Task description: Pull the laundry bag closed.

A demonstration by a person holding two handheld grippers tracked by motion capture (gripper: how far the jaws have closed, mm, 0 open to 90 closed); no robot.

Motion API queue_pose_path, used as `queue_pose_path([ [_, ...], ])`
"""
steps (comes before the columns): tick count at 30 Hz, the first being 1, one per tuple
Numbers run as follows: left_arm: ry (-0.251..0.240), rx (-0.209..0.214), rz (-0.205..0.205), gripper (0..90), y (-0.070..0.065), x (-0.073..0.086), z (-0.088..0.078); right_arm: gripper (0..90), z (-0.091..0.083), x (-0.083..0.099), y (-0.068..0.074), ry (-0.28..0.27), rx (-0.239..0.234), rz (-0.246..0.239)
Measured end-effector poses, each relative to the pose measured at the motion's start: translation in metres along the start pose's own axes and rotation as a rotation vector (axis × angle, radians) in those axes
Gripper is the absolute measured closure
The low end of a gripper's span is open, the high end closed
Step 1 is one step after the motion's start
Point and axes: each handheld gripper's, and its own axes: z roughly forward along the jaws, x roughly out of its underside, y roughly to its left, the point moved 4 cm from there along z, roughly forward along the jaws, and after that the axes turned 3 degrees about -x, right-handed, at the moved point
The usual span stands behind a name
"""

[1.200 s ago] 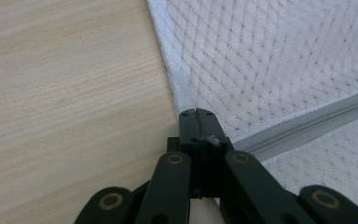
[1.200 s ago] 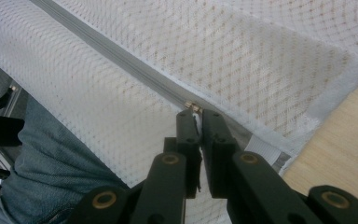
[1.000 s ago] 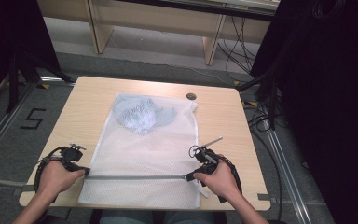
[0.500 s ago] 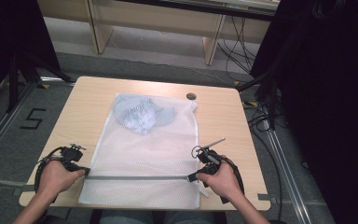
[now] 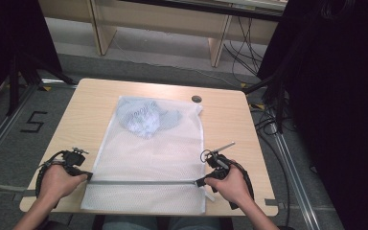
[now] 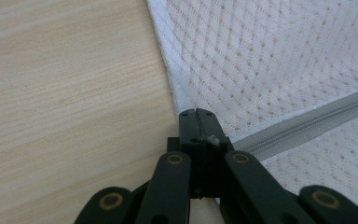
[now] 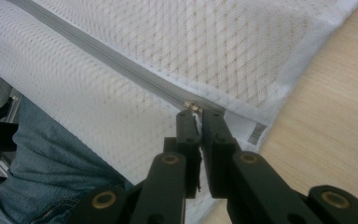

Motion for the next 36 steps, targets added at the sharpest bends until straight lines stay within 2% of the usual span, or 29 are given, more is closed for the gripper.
queue_pose_path([
  [4, -0.002, -0.001, 0.0, 90.0, 0.0, 0.0, 0.0, 86.9, -0.001, 0.002, -0.001, 0.005, 0.003, 0.024],
  [6, -0.003, -0.002, -0.001, 90.0, 0.0, 0.0, 0.0, 86.9, 0.0, 0.002, -0.004, -0.009, 0.01, 0.005],
  [8, -0.004, -0.002, -0.002, 90.0, 0.0, 0.0, 0.0, 86.9, 0.0, 0.002, -0.004, 0.001, 0.017, 0.019],
  [9, -0.002, -0.001, 0.001, 90.0, 0.0, 0.0, 0.0, 86.9, 0.0, 0.002, -0.006, -0.011, 0.009, -0.002],
  [10, -0.003, -0.001, -0.001, 90.0, 0.0, 0.0, 0.0, 86.8, -0.001, 0.003, -0.006, 0.002, 0.004, 0.021],
  [11, -0.003, -0.001, -0.001, 90.0, 0.0, 0.0, 0.0, 86.8, -0.001, 0.003, -0.008, 0.003, 0.02, 0.021],
  [17, -0.003, -0.001, -0.001, 90.0, 0.0, 0.0, 0.0, 86.8, 0.0, 0.004, -0.009, 0.008, 0.007, 0.038],
  [18, -0.002, 0.001, -0.001, 90.0, 0.0, 0.0, 0.0, 86.8, 0.001, 0.004, -0.012, 0.005, 0.028, 0.037],
  [20, -0.005, 0.002, -0.002, 90.0, -0.001, 0.0, 0.0, 86.8, 0.001, 0.005, -0.011, 0.01, 0.024, 0.045],
  [22, -0.006, 0.003, -0.002, 90.0, -0.001, 0.0, 0.001, 86.8, 0.001, 0.005, -0.015, 0.008, 0.035, 0.03],
  [23, -0.006, 0.003, -0.002, 90.0, -0.001, 0.0, 0.001, 86.8, 0.001, 0.005, -0.014, 0.011, 0.027, 0.048],
  [25, 0.0, -0.006, 0.01, 90.0, -0.002, 0.0, 0.0, 86.8, 0.001, 0.005, -0.015, 0.013, 0.033, 0.051],
  [29, -0.002, -0.002, 0.003, 90.0, -0.001, 0.0, 0.0, 86.7, 0.002, 0.006, -0.017, 0.015, 0.036, 0.068],
  [34, -0.004, -0.002, 0.004, 90.0, -0.001, 0.0, 0.0, 86.6, 0.004, 0.007, -0.019, 0.022, 0.033, 0.063],
  [36, -0.006, 0.0, 0.002, 90.0, -0.001, 0.0, 0.0, 86.5, 0.004, 0.007, -0.018, 0.006, 0.028, 0.059],
])
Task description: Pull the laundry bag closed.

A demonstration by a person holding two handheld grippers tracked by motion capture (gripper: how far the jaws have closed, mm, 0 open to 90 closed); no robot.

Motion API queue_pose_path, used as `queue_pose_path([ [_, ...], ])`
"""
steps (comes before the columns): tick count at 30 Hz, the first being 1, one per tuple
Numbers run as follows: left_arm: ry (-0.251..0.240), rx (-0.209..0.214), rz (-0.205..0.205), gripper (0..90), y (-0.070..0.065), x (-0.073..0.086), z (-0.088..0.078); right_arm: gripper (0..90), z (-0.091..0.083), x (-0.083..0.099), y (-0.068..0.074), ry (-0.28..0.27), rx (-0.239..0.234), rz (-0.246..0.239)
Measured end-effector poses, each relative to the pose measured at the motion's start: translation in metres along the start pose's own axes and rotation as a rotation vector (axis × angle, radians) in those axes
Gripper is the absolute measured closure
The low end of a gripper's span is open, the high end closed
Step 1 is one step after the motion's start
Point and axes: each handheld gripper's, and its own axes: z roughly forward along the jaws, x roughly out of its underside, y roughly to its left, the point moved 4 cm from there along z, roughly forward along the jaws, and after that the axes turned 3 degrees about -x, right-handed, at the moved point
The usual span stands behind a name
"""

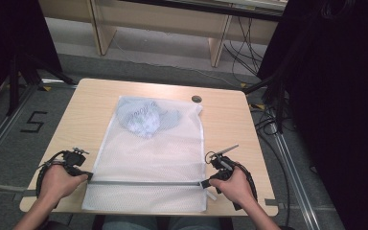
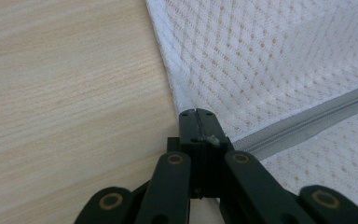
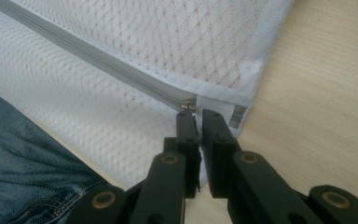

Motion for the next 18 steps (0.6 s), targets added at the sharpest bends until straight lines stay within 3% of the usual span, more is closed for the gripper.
queue_pose_path([
  [5, -0.011, -0.004, -0.004, 90.0, -0.001, 0.001, 0.0, 85.8, -0.005, 0.0, 0.0, -0.025, -0.016, 0.013],
  [6, -0.02, -0.007, -0.001, 90.0, 0.0, 0.001, 0.0, 82.3, -0.006, -0.001, -0.003, -0.074, -0.005, -0.02],
  [8, -0.023, -0.02, 0.009, 89.7, 0.001, 0.001, -0.001, 77.0, -0.009, -0.001, 0.001, -0.085, -0.023, 0.036],
  [9, -0.023, -0.02, 0.009, 89.4, 0.001, 0.001, -0.001, 77.0, -0.009, -0.001, 0.001, -0.085, -0.023, 0.036],
  [11, -0.059, -0.032, 0.031, 88.7, 0.003, -0.001, -0.006, 69.2, -0.009, -0.002, -0.005, -0.136, -0.001, 0.002],
  [12, -0.067, -0.038, 0.066, 88.0, 0.004, -0.002, -0.009, 67.4, -0.009, -0.002, -0.006, -0.147, 0.004, 0.006],
  [13, -0.076, -0.04, 0.074, 86.7, 0.004, -0.003, -0.011, 66.5, -0.007, -0.004, -0.01, -0.189, 0.01, -0.053],
  [18, -0.127, -0.037, 0.075, 81.8, 0.0, -0.004, -0.013, 63.0, -0.01, -0.006, -0.016, -0.242, 0.037, -0.046],
])
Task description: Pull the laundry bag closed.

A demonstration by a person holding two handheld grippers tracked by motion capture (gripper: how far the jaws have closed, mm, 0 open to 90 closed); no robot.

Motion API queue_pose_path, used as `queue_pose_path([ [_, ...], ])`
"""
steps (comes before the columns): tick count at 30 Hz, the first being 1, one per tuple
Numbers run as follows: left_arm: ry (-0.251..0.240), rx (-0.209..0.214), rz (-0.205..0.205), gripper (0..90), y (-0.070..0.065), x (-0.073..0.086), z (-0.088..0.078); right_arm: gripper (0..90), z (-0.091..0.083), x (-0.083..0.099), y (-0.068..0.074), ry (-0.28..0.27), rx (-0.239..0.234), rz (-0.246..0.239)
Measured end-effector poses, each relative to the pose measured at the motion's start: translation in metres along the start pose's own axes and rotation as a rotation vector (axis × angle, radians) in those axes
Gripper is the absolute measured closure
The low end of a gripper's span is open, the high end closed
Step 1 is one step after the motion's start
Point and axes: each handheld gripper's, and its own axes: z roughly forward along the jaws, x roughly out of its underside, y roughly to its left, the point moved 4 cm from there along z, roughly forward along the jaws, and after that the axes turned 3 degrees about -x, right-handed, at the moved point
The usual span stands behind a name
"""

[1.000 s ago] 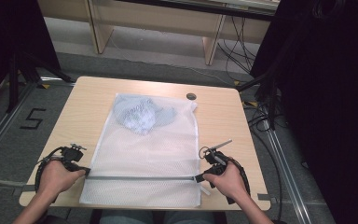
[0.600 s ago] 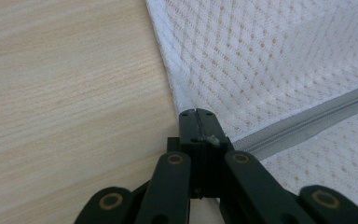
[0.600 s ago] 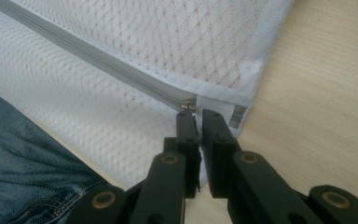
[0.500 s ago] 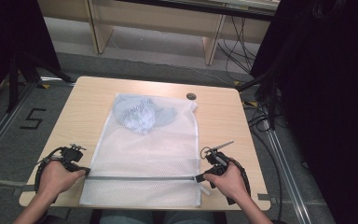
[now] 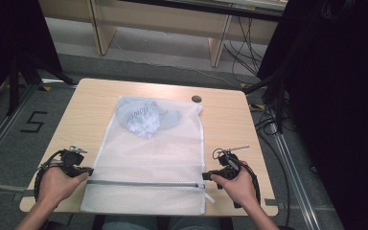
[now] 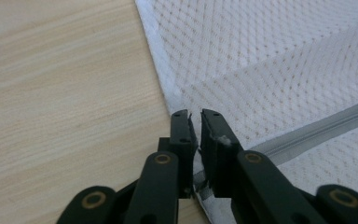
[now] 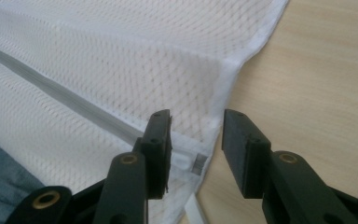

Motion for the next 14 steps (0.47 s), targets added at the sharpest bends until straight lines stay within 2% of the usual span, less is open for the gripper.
queue_pose_path([
  [1, -0.004, -0.002, -0.001, 80.2, 0.0, 0.0, -0.001, 62.6, -0.001, 0.0, -0.002, -0.004, -0.002, -0.015],
  [2, -0.011, -0.009, -0.002, 79.0, 0.001, 0.0, -0.002, 62.9, -0.002, 0.0, -0.002, -0.009, 0.004, -0.008],
  [3, -0.024, -0.005, -0.006, 78.2, 0.002, -0.001, -0.002, 63.2, -0.001, 0.0, -0.005, -0.017, 0.024, -0.043],
  [4, -0.024, -0.005, -0.006, 76.9, 0.002, -0.001, -0.002, 63.1, -0.001, 0.0, -0.005, -0.015, 0.042, -0.024],
  [5, -0.052, -0.015, -0.013, 75.1, 0.003, -0.002, -0.004, 62.9, -0.001, 0.001, -0.008, -0.021, 0.047, -0.055],
  [6, -0.084, -0.025, -0.02, 74.1, 0.002, -0.002, -0.003, 62.6, -0.002, 0.001, -0.007, -0.02, 0.041, -0.035],
  [7, -0.106, -0.024, -0.031, 72.8, 0.002, -0.003, -0.003, 62.2, -0.002, 0.001, -0.009, -0.03, 0.049, -0.06],
  [8, -0.109, -0.021, -0.035, 71.4, 0.001, -0.004, -0.004, 61.7, -0.003, 0.0, -0.008, -0.035, 0.051, -0.036],
  [9, -0.094, -0.025, -0.027, 69.9, 0.002, -0.004, -0.005, 60.7, -0.003, 0.0, -0.01, -0.046, 0.06, -0.06],
  [10, -0.09, -0.023, -0.016, 69.2, 0.003, -0.004, -0.006, 60.2, -0.005, 0.0, -0.009, -0.045, 0.05, -0.042],
  [12, -0.119, -0.03, -0.033, 68.1, 0.002, -0.005, -0.005, 59.6, -0.005, 0.001, -0.012, -0.053, 0.059, -0.061],
  [13, -0.134, -0.036, -0.034, 67.5, 0.002, -0.005, -0.004, 59.4, -0.006, 0.002, -0.011, -0.052, 0.043, -0.043],
  [14, -0.14, -0.037, -0.03, 67.2, 0.002, -0.005, -0.005, 59.4, -0.006, 0.002, -0.012, -0.058, 0.049, -0.032],
])
